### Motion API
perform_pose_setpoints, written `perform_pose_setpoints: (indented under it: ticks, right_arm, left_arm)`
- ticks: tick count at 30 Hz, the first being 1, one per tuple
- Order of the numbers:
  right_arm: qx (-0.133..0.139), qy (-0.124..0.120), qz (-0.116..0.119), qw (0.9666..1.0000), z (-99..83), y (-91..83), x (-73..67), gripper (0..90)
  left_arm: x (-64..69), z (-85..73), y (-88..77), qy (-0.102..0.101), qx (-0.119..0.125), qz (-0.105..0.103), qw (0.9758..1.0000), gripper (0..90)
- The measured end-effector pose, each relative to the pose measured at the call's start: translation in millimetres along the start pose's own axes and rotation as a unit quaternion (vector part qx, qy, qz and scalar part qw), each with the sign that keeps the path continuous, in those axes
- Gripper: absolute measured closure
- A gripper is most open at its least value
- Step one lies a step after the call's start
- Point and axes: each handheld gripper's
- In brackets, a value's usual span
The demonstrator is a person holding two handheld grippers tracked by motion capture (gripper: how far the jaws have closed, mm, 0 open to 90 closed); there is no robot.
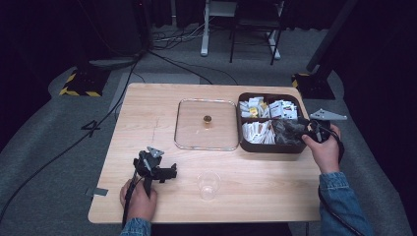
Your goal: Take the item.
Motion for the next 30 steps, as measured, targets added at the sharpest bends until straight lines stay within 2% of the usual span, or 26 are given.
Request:
perform_pose_setpoints:
  ticks: [4, 10, 20, 25, 30]
  right_arm:
    - [-0.014, -0.004, -0.012, 0.9998, -5.5, 5.5, 3.5, 31.7]
    - [-0.035, 0.003, -0.018, 0.9992, -12.8, 12.2, 10.7, 35.5]
    - [-0.080, 0.006, -0.011, 0.9967, -22.8, 23.3, 12.1, 46.6]
    - [-0.087, 0.003, -0.013, 0.9961, -26.3, 25.5, 13.7, 57.5]
    - [-0.081, -0.003, -0.018, 0.9965, -29.4, 24.8, 14.2, 69.9]
  left_arm:
    - [0.0, 0.0, 0.0, 0.000, 0.000, 0.000, 1.0000, 0.0]
    - [0.0, 0.0, 0.0, 0.000, 0.000, 0.000, 1.0000, 0.1]
    - [0.0, 0.0, 0.0, 0.000, 0.000, 0.000, 1.0000, 0.1]
    - [0.0, 0.0, 0.0, 0.000, 0.000, 0.000, 1.0000, 0.1]
    - [0.0, 0.0, 0.0, 0.000, 0.000, 0.000, 1.0000, 0.1]
Point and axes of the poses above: each handheld gripper's, and its own axes: y roughly forward along the jaws, z roughly out of its top, x roughly to its right, and after that the axes turned 8 degrees about z, right-handed
